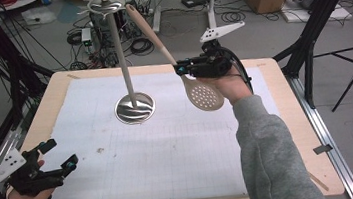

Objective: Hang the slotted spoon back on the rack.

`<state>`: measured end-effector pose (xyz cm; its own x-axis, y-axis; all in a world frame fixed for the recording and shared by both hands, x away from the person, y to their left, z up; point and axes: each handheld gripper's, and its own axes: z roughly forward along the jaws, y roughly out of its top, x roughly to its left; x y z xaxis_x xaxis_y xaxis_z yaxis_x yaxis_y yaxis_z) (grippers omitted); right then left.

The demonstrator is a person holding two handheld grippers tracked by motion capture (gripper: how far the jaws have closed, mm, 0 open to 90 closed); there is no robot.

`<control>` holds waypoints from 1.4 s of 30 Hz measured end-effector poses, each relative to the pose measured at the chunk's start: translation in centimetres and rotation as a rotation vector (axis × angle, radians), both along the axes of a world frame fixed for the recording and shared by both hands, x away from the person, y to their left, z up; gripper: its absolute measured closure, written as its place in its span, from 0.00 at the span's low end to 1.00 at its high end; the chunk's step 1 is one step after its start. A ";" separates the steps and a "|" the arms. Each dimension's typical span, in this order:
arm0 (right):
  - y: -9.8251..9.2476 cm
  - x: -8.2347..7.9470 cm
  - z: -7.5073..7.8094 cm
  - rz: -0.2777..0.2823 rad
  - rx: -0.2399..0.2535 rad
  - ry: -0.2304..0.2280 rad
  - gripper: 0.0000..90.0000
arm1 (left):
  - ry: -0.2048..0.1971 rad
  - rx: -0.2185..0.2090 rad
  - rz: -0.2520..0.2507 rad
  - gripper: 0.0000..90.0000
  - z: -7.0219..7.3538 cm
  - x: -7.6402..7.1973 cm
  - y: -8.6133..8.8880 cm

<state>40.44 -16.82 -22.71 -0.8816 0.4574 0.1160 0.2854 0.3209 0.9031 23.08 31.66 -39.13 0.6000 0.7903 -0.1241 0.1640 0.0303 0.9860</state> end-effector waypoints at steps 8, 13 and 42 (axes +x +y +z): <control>0.8 0.3 -0.4 0.000 -0.015 0.010 0.87 | -0.002 -0.002 0.001 0.03 0.0 -0.1 0.1; 1.4 0.5 -0.6 0.003 -0.025 0.023 0.87 | -0.002 -0.006 0.004 0.03 0.1 -0.2 0.1; 5.1 2.3 -2.2 0.009 -0.056 0.050 0.87 | -0.018 -0.030 -0.009 0.03 0.4 -0.7 0.1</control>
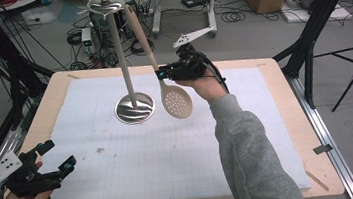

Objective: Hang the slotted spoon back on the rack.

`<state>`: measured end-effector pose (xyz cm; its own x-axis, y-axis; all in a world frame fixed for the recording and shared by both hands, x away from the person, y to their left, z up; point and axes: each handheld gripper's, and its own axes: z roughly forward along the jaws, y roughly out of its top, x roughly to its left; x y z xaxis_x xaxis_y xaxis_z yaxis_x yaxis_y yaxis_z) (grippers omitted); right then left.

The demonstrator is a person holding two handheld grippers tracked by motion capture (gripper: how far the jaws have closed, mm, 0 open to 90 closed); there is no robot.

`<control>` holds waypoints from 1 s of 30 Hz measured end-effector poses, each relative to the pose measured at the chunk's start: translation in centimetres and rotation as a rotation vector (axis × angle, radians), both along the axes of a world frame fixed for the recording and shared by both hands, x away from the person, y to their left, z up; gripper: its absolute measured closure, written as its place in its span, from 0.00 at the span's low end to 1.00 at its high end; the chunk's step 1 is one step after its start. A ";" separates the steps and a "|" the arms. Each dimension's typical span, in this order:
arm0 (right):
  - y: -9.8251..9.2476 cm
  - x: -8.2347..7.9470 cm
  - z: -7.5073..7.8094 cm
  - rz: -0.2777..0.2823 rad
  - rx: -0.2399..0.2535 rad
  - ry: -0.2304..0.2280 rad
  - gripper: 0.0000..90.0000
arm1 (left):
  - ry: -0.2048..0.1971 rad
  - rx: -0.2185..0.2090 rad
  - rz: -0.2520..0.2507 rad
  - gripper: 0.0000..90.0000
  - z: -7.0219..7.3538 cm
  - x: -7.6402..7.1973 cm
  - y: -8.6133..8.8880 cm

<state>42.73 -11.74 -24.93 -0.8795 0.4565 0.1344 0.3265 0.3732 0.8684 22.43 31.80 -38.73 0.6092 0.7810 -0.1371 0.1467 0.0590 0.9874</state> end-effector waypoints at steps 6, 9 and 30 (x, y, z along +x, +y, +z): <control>0.7 0.3 -0.3 -0.002 -0.009 0.002 0.87 | -0.014 0.006 0.000 0.03 0.4 -0.2 -0.1; 1.0 0.5 -0.4 -0.003 -0.011 -0.002 0.87 | -0.012 0.005 0.000 0.03 0.3 -0.2 -0.1; 4.0 1.5 -1.5 -0.030 -0.002 -0.016 0.87 | -0.013 -0.006 0.013 0.03 0.3 -0.5 0.4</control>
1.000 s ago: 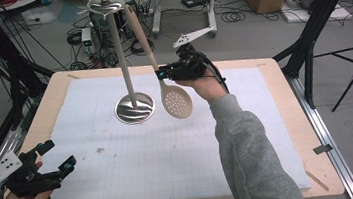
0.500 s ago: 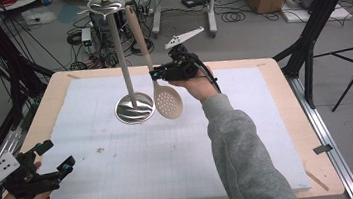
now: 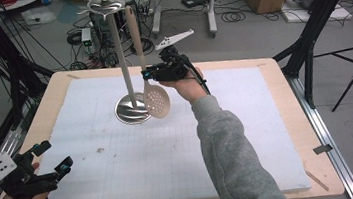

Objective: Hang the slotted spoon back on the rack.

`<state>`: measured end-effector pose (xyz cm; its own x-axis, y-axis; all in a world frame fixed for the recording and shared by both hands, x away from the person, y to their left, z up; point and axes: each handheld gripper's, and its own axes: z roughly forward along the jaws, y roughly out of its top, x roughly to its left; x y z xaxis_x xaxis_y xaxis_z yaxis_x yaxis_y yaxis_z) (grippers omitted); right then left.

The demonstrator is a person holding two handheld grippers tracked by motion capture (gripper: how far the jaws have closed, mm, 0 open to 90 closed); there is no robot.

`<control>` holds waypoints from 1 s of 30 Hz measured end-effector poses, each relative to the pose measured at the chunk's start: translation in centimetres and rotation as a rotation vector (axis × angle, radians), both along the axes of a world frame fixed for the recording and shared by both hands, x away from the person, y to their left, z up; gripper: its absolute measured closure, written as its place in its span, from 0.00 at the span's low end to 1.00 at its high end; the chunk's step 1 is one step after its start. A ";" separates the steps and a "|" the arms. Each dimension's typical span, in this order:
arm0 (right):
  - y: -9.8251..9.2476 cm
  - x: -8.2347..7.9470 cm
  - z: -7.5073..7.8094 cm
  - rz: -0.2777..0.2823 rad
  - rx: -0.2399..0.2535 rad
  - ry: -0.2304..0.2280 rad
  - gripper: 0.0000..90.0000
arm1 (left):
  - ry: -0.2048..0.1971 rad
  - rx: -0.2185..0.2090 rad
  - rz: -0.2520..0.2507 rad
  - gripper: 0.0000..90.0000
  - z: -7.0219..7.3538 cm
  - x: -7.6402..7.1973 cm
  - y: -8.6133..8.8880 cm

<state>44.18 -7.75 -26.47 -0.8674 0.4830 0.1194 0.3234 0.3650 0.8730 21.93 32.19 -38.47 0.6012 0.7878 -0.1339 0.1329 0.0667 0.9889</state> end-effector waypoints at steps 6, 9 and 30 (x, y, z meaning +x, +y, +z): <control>0.5 0.2 -0.2 -0.011 0.005 -0.011 0.87 | 0.004 0.006 0.002 0.03 0.0 -0.1 0.0; 0.6 0.2 -0.3 -0.018 0.002 -0.021 0.87 | 0.004 0.002 0.002 0.03 0.0 -0.1 0.0; -1.5 -1.2 -0.6 -0.037 0.044 -0.045 0.58 | 0.014 0.010 -0.002 0.03 -0.4 0.5 -0.3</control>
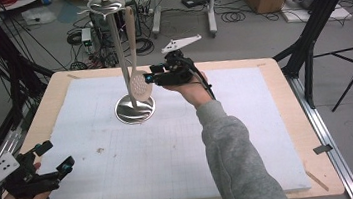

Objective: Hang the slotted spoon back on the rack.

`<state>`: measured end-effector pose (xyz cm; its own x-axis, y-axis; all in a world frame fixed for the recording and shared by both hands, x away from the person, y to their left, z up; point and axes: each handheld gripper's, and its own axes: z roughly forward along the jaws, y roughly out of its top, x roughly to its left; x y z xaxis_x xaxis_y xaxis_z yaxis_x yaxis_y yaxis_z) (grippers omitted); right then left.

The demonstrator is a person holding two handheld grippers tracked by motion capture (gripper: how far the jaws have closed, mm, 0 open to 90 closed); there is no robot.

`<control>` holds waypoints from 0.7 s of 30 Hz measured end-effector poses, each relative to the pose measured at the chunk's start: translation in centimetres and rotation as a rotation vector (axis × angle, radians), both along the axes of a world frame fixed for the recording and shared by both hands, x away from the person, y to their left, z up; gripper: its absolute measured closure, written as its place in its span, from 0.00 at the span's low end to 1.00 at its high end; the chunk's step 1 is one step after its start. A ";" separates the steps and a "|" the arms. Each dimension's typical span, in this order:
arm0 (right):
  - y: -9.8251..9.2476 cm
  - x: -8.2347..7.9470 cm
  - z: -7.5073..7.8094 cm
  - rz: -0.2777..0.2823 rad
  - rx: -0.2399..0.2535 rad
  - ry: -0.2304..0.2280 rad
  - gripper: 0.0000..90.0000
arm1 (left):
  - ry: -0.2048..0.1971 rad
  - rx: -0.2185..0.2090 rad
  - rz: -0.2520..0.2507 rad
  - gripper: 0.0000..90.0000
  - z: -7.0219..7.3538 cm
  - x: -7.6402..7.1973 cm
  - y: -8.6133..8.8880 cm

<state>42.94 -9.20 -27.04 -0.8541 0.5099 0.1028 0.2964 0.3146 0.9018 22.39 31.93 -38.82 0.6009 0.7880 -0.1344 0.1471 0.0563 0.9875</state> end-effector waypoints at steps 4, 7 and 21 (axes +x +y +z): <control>-1.1 -0.5 -0.3 0.000 0.009 0.007 0.44 | 0.003 0.005 -0.004 0.03 0.0 0.3 -0.2; -1.9 -1.1 -0.5 0.006 0.017 -0.004 0.33 | 0.004 0.002 -0.004 0.03 0.0 0.5 -0.2; -6.1 -3.1 -1.9 -0.010 0.068 -0.010 0.16 | 0.001 -0.022 0.007 0.02 -0.1 1.3 0.3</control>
